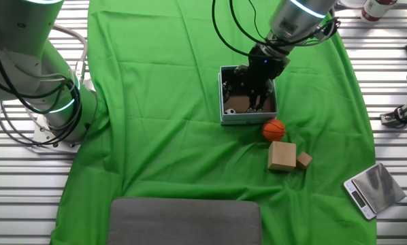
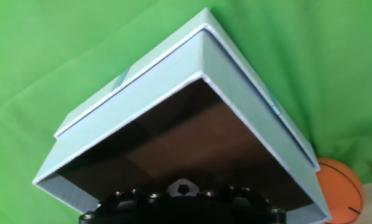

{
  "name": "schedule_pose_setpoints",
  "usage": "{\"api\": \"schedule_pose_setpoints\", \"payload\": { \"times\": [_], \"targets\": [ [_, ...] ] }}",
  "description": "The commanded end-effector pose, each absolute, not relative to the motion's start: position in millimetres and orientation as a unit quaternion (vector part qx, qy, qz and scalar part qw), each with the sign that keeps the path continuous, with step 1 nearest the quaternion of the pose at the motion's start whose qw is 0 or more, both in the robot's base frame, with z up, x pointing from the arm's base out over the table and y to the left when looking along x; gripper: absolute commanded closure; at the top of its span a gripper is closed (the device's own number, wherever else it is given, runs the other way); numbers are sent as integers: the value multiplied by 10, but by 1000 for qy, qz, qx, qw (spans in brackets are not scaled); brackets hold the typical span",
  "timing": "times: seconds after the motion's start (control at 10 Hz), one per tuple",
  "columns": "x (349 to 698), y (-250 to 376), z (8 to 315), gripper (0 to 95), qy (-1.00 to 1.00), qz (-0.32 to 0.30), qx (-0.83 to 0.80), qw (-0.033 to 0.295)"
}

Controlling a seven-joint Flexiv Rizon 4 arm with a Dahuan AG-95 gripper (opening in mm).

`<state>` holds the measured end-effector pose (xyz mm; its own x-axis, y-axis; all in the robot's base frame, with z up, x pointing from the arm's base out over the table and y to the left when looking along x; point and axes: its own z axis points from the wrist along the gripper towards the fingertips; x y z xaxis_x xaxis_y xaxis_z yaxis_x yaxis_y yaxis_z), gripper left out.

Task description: Take everything out of the gift box

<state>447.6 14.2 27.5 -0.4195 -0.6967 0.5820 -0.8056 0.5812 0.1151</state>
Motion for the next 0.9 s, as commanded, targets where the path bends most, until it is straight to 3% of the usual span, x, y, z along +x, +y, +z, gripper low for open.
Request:
{"api": "schedule_pose_setpoints", "payload": {
  "times": [0.1,0.9],
  "targets": [
    [4454,125,256,380,-836,93,450,300],
    [4399,89,209,380,-843,100,438,297]
  ]
}}
